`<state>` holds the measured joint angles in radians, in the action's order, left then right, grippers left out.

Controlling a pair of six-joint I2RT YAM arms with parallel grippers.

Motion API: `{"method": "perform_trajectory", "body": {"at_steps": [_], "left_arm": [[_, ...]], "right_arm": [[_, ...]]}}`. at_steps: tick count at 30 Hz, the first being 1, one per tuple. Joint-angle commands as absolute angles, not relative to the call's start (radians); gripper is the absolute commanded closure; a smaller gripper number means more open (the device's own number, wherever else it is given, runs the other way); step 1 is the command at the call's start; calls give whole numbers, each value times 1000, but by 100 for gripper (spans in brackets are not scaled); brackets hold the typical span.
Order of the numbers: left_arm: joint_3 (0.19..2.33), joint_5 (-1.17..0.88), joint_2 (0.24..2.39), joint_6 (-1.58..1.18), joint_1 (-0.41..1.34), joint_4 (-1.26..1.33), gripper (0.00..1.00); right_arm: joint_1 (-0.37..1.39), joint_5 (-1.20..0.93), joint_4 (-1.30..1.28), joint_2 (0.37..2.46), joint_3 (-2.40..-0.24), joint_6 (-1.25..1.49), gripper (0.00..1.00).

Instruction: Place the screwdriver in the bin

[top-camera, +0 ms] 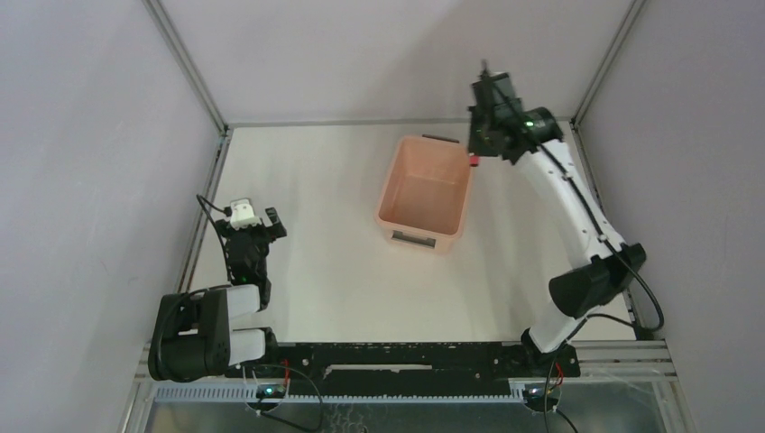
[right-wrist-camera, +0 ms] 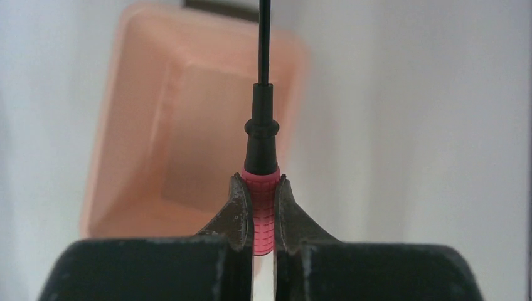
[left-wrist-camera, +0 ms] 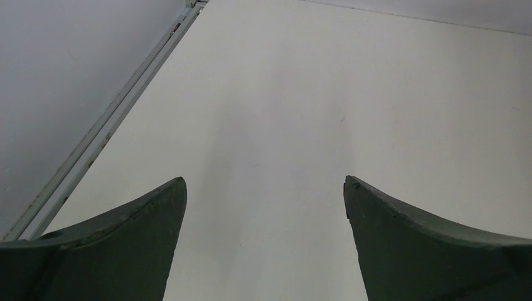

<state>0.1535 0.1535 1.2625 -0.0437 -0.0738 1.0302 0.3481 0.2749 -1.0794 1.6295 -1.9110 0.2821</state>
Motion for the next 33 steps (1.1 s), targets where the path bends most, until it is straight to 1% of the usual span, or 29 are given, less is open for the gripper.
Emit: {"method": "perform_trajectory", "body": {"at_steps": [1, 4, 9, 12, 15, 17, 19, 20, 22, 26, 27, 31, 33], "left_arm": [[192, 155, 1257, -25, -66, 1060, 0], [191, 155, 1257, -25, -66, 1060, 0], [190, 155, 1256, -24, -66, 1060, 0], [191, 155, 1257, -25, -66, 1060, 0], [190, 155, 1256, -25, -66, 1060, 0], [191, 154, 1256, -25, -66, 1060, 0], [191, 155, 1256, -25, -66, 1060, 0], [191, 154, 1256, -25, -66, 1060, 0], [190, 155, 1257, -25, -66, 1060, 0], [192, 154, 1256, -25, -66, 1060, 0], [191, 155, 1256, -25, -66, 1060, 0], [191, 155, 1256, -25, -66, 1060, 0], [191, 155, 1256, -24, -66, 1060, 0]], "right_arm": [[504, 311, -1112, 1771, -2003, 352, 100], [558, 306, -1079, 1860, -2013, 398, 100], [599, 286, -999, 2001, -1952, 465, 100], [604, 292, -957, 2042, -1879, 504, 96], [601, 255, -836, 2048, -1732, 532, 91], [600, 247, -785, 2057, -1668, 541, 85], [598, 226, -736, 2066, -1620, 535, 84], [597, 207, -720, 2069, -1606, 527, 81], [596, 203, -715, 2069, -1602, 523, 67], [593, 219, -720, 2016, -1629, 496, 45], [591, 227, -737, 2001, -1653, 489, 42], [591, 278, -801, 1913, -1745, 451, 34], [590, 317, -818, 1842, -1753, 434, 27]]}}
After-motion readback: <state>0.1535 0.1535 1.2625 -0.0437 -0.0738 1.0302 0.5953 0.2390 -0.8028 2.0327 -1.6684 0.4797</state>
